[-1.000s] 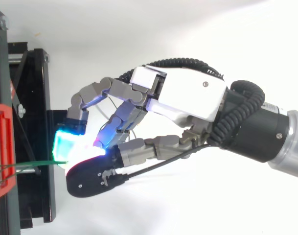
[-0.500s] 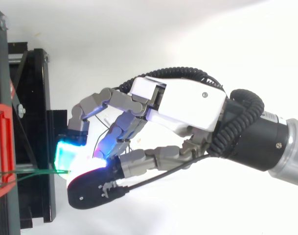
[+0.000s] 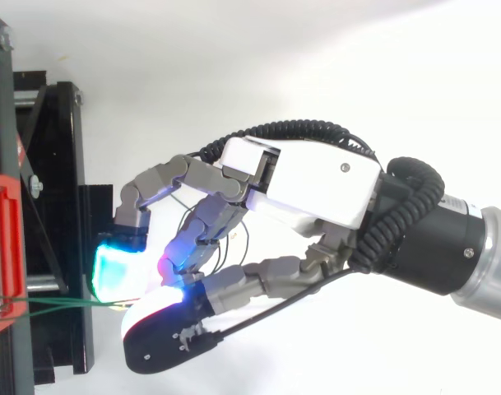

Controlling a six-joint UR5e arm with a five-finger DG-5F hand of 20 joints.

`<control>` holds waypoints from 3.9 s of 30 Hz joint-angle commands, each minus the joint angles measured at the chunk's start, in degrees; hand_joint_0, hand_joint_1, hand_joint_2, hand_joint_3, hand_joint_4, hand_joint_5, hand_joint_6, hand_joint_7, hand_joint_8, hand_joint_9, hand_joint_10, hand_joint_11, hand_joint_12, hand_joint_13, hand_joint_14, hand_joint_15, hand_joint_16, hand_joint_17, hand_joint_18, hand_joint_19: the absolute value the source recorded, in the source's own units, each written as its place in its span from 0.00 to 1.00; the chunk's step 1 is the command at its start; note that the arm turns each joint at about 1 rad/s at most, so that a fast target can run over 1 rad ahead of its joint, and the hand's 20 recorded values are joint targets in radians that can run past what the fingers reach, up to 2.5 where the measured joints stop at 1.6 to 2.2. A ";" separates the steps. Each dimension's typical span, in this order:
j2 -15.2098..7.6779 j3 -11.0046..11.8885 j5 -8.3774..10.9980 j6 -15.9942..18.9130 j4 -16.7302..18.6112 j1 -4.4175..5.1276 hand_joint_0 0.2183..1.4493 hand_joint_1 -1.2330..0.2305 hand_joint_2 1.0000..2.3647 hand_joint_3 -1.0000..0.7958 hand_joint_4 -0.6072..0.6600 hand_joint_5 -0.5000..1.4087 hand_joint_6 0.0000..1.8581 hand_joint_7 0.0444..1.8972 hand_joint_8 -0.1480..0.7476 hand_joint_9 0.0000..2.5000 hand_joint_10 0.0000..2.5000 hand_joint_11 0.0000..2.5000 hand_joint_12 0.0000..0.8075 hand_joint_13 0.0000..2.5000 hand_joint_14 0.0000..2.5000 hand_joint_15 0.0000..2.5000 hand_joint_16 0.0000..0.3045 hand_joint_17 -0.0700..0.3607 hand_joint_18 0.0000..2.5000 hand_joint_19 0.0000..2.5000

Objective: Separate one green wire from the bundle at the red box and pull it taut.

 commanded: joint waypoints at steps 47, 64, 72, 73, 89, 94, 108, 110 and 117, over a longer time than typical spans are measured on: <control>0.06 -0.19 -0.03 0.18 0.37 0.01 0.36 0.28 0.01 0.37 0.50 0.17 0.49 0.46 0.45 0.45 0.01 0.42 0.42 0.45 0.01 0.37 0.16 0.42 0.31 0.28; -0.03 -0.19 -0.03 0.18 0.37 0.01 0.32 0.26 0.00 0.28 0.54 0.18 0.48 0.46 0.45 0.44 0.01 0.39 0.41 0.43 0.01 0.36 0.16 0.42 0.30 0.27; 0.06 -0.19 -0.03 0.18 0.37 0.01 0.31 0.42 0.00 0.31 0.54 0.18 0.48 0.49 0.46 0.46 0.01 0.39 0.41 0.44 0.01 0.36 0.16 0.42 0.31 0.29; 0.06 -0.19 -0.03 0.18 0.37 0.01 0.31 0.44 0.00 0.31 0.54 0.19 0.47 0.49 0.46 0.47 0.01 0.39 0.42 0.44 0.01 0.36 0.16 0.42 0.31 0.30; 0.06 -0.27 -0.03 0.27 0.46 0.01 0.27 0.30 0.00 0.28 0.57 0.18 0.47 0.48 0.47 0.49 0.01 0.43 0.42 0.46 0.01 0.36 0.17 0.43 0.33 0.28; -0.03 -0.27 -0.03 0.18 0.54 0.01 0.35 0.29 0.00 0.28 0.52 0.18 0.48 0.49 0.46 0.49 0.01 0.44 0.40 0.46 0.01 0.37 0.16 0.42 0.32 0.27; 0.06 -0.27 -0.03 0.18 0.63 0.01 0.30 0.47 0.01 0.37 0.53 0.17 0.49 0.48 0.48 0.48 0.01 0.43 0.43 0.46 0.01 0.38 0.17 0.44 0.32 0.31; 0.06 -0.27 -0.03 0.27 0.63 0.01 0.31 0.51 0.01 0.37 0.53 0.17 0.49 0.48 0.47 0.48 0.01 0.43 0.43 0.46 0.01 0.38 0.17 0.44 0.32 0.31; 0.06 -0.27 -0.03 0.18 0.63 0.01 0.31 0.55 0.01 0.35 0.54 0.18 0.48 0.47 0.47 0.48 0.01 0.42 0.43 0.46 0.01 0.37 0.17 0.44 0.32 0.31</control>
